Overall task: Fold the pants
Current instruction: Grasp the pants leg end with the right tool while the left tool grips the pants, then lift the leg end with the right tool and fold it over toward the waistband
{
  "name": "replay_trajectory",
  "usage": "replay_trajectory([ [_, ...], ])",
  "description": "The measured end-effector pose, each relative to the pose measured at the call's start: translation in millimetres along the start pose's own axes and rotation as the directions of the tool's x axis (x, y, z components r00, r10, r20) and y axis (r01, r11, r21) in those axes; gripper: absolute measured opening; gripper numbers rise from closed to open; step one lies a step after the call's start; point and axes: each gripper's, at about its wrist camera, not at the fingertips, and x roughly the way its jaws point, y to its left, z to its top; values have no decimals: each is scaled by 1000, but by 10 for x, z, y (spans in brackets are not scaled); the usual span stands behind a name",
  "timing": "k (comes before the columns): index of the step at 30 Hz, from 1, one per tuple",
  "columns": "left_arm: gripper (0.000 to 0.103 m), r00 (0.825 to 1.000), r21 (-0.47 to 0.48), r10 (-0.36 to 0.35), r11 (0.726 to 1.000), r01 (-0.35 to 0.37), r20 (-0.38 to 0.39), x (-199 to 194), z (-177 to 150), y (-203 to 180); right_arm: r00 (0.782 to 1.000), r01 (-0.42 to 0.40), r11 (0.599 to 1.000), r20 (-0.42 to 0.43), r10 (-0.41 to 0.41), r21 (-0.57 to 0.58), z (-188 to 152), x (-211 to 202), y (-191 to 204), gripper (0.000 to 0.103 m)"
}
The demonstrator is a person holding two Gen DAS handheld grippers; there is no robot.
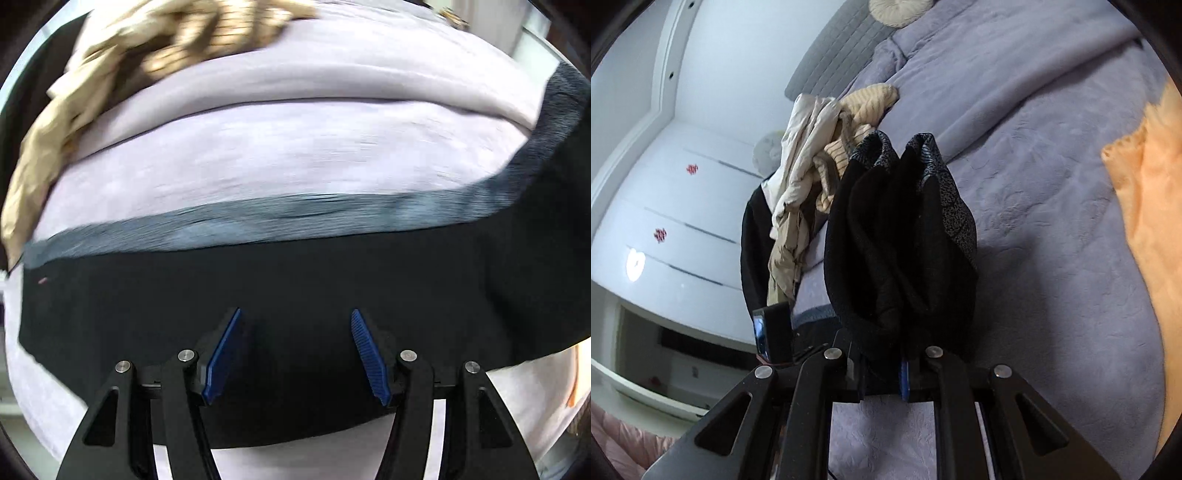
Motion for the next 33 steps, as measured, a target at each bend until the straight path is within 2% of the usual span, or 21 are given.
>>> replay_trajectory([
  [5,62,999,-51,26,998,-28,-32,3,-162,817,991,91,986,-88,-104,-140,-266,670,675,14],
  [9,62,996,-81,43,996,-49,-73,47,-323,1370,962,182,958,-161,-220,-222,-684,1500,1019,15],
  [11,62,996,-77,45,996,-51,-78,37,-345,1553,930,229,933,-220,-293,-277,-960,1967,1122,16],
  [12,62,996,-68,46,996,-51,-80,27,-367,1648,908,254,917,-252,-335,-307,-1082,2178,1160,22],
  [14,62,996,-56,35,998,-40,-86,30,-334,1714,838,369,827,-233,-494,-425,-1334,2460,1270,25],
  [15,62,996,-54,23,998,-28,-88,23,-392,1756,814,408,781,-199,-546,-472,-1393,2482,1371,30],
  [16,62,996,-55,4,998,-8,-85,7,-425,1782,809,417,765,-184,-559,-491,-1418,2443,1484,36],
  [18,62,997,-48,-23,999,20,-72,-9,-414,1810,854,361,822,-197,-481,-441,-1386,2249,1587,65],
  [19,62,997,-45,-28,999,25,-66,-15,-410,1813,892,310,877,-209,-402,-367,-1345,2105,1583,68],
  [20,63,998,-46,-30,999,28,-61,-13,-362,1803,918,267,921,-217,-332,-283,-1297,2014,1537,70],
  [22,89,998,-56,-34,998,30,-58,62,-341,1800,954,190,981,-232,-191,-26,-1235,1839,1207,70],
  [24,89,997,-60,-28,998,23,-74,200,-361,1786,970,122,971,-232,-73,206,-1267,1793,813,70],
  [26,89,995,-61,-23,998,16,-102,349,-357,1780,977,57,923,-211,27,380,-1334,1834,476,70],
  [28,89,994,-66,-15,998,8,-107,408,-392,1798,984,-21,883,-145,100,468,-1394,1831,331,70],
  [30,89,995,-67,-19,998,12,-96,386,-415,1804,982,-117,842,-63,176,527,-1412,1826,269,68],
  [31,89,995,-65,-17,998,11,-95,374,-430,1797,980,-139,822,-43,194,552,-1406,1808,216,68],
  [33,89,995,-71,-17,997,10,-97,385,-438,1801,980,-133,802,-44,195,582,-1487,1840,149,66],
])
